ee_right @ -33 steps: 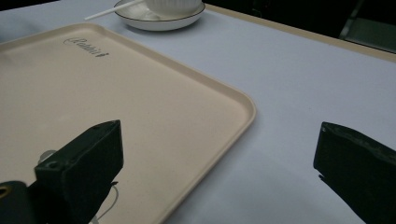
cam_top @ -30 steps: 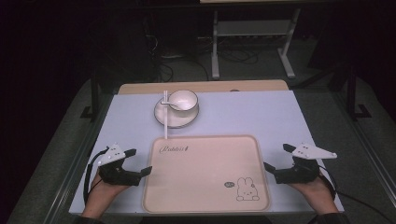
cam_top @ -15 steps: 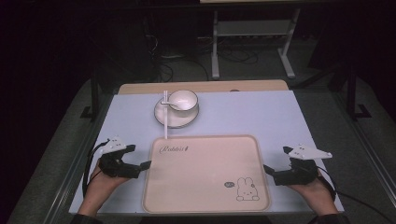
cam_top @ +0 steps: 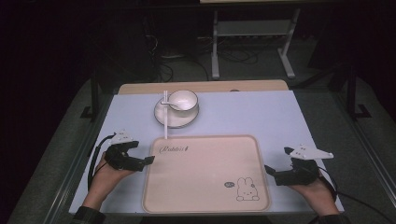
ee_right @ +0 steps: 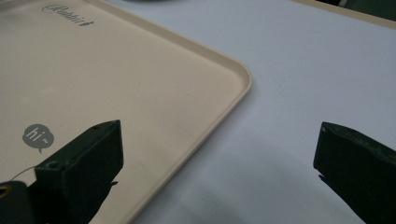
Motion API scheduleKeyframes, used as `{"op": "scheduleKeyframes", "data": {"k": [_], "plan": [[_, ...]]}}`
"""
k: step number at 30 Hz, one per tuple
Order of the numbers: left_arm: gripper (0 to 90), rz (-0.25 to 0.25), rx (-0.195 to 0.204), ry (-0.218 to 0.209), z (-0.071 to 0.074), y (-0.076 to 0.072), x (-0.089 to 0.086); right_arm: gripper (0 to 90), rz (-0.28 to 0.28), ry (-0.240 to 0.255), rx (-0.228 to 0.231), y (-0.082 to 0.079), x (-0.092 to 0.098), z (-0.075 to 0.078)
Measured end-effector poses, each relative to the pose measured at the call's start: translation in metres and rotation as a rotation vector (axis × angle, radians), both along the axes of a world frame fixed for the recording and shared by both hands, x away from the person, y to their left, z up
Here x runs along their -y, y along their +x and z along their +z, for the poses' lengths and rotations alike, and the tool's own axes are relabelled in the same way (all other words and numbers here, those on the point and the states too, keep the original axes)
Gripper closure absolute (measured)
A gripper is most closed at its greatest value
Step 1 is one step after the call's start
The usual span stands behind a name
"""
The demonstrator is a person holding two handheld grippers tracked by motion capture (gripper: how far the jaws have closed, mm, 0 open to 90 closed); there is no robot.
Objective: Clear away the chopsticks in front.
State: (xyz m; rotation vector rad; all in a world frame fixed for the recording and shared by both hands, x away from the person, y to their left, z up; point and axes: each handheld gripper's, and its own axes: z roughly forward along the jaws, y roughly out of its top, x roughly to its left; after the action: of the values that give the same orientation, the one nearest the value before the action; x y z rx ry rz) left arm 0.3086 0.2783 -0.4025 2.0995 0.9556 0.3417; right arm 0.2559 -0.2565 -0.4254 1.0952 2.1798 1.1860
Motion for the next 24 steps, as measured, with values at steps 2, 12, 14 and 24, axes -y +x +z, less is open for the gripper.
{"op": "scheduleKeyframes", "data": {"k": [2,12,14,24], "plan": [[6.8,0.002,-0.005,0.013,0.001,0.004,0.001,0.9,0.0,0.003,0.003,-0.001,0.0,0.001],[6.8,0.031,-0.011,0.027,0.007,0.021,0.0,0.9,0.003,0.003,0.006,-0.001,0.0,0.001],[6.8,0.029,-0.019,0.042,0.008,0.025,0.001,0.9,0.006,0.001,0.001,-0.001,-0.001,0.0],[6.9,0.041,-0.028,0.056,0.016,0.053,0.013,0.9,0.013,-0.001,-0.005,-0.001,-0.001,-0.001]]}}
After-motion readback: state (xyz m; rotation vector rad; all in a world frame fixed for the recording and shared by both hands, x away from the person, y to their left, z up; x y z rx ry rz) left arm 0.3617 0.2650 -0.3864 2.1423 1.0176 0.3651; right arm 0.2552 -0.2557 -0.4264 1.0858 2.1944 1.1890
